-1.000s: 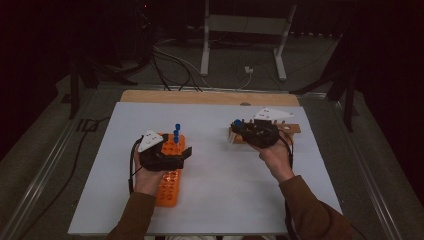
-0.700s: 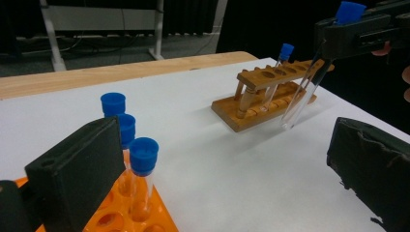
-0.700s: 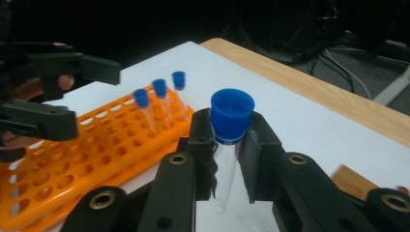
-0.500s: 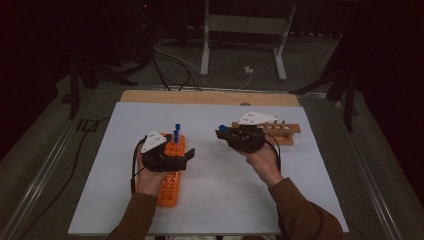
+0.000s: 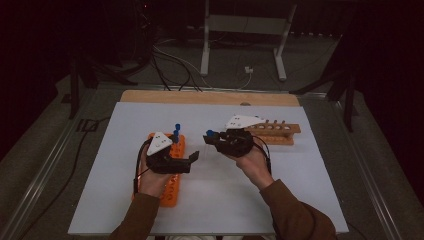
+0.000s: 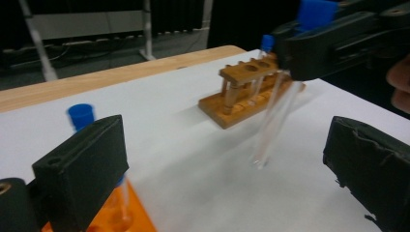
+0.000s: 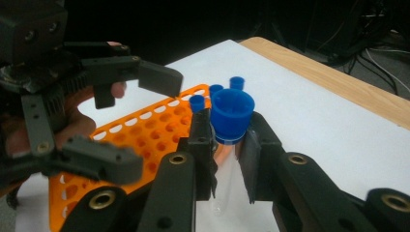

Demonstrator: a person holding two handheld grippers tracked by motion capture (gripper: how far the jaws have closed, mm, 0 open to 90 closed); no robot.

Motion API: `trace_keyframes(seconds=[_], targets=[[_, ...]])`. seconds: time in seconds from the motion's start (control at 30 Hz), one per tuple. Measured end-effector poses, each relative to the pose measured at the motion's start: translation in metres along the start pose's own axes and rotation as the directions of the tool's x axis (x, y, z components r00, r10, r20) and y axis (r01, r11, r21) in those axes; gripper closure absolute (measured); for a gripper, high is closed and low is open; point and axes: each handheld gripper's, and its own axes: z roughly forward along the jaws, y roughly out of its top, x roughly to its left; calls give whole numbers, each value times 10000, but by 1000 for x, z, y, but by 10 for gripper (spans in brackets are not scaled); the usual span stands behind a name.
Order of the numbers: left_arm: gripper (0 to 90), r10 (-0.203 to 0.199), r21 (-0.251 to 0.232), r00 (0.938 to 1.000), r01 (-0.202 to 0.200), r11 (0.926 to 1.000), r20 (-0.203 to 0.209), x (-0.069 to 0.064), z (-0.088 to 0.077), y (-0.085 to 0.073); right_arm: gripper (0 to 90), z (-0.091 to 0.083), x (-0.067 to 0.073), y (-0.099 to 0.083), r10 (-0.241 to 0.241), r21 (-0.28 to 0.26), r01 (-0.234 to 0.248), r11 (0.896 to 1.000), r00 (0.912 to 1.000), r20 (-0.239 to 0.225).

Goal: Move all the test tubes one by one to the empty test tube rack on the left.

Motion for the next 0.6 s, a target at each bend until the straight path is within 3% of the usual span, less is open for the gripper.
trace_keyframes(seconds=[0.2, 0.4, 0.5, 0.6], targets=[[80, 284, 49, 9996, -285, 9996, 88, -8, 3, 1, 769, 8, 9, 1, -22, 52, 23, 10000, 9996, -273], [379, 924, -26, 9953, -924, 9957, 273, -16, 4, 0, 769, 13, 16, 3, -92, 64, 96, 9999, 9986, -521], [534, 991, -32, 9942, -991, 9951, 408, -18, 4, 0, 769, 13, 19, 4, -105, 85, 110, 9999, 9981, -606], [634, 1024, -9, 9938, -1025, 9947, 435, -18, 4, 0, 769, 13, 20, 4, -151, 90, 157, 9998, 9977, -667]])
